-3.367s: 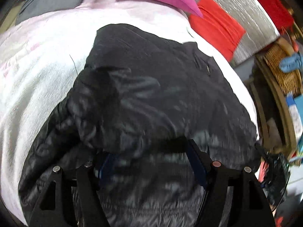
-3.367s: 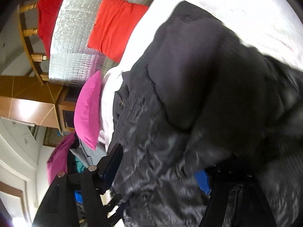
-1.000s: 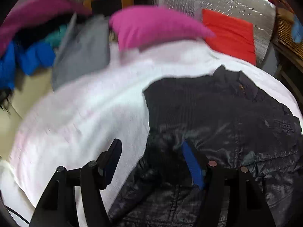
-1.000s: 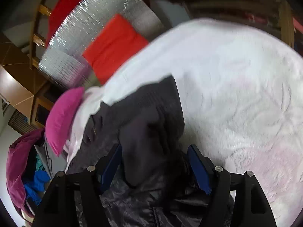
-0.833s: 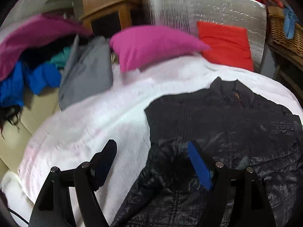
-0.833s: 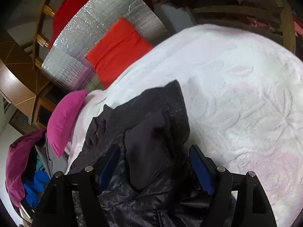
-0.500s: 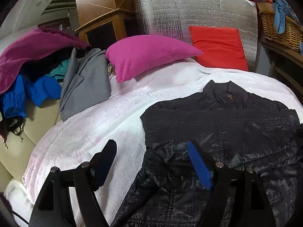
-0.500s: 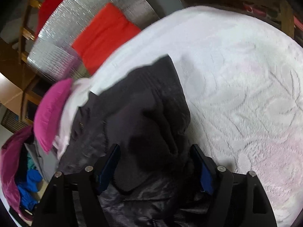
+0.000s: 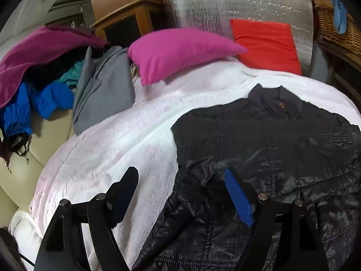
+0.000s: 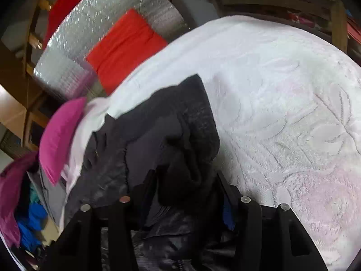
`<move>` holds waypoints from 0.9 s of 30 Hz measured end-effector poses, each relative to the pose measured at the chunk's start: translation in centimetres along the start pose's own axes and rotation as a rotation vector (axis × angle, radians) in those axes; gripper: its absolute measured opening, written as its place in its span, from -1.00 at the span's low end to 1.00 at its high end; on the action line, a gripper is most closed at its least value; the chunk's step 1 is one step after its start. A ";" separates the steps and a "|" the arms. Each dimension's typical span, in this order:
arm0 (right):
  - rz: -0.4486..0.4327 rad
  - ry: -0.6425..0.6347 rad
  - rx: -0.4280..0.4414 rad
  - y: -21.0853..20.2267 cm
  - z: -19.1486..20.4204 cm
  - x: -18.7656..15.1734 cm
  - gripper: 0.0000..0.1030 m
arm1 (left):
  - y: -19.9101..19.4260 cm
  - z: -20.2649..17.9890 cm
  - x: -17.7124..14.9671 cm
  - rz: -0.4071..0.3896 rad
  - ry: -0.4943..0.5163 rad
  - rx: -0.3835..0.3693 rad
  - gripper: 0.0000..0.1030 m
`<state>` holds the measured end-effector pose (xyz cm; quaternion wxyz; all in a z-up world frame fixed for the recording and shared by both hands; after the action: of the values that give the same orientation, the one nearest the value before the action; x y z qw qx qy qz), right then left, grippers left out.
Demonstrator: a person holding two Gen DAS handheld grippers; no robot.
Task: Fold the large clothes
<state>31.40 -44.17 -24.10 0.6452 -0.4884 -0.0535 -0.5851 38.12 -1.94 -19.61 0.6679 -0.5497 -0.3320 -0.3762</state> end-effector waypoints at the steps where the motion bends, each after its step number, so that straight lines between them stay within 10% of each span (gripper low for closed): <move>1: -0.004 0.016 0.012 -0.3 -0.1 0.2 0.23 | 0.1 0.0 0.0 0.005 0.000 0.004 0.54; 12: -0.239 -0.058 0.120 -5.9 2.1 1.9 0.24 | 1.9 0.6 -0.9 0.093 -0.036 -0.035 0.54; 18: -0.087 -0.199 0.265 -4.4 6.2 -1.2 0.20 | 4.2 1.0 -2.4 0.200 -0.083 -0.043 0.54; 27: 0.093 -0.248 0.208 -0.7 6.9 -4.0 0.15 | 6.4 0.5 -4.2 0.268 -0.087 -0.066 0.56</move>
<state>33.09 -36.51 -22.73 0.7072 -0.4894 -0.1704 -0.4809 41.60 -0.19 -26.28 0.6787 -0.6265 -0.2716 -0.2702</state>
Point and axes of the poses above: each gripper's, at about its wrist camera, not at the fingertips, and y roughly the way its jaws point, z to its left, x to its top, the point moved 1 cm from there along y, roughly the way its jaws point, and after that the axes turned 15 degrees about -z, right-handed, at the moved point
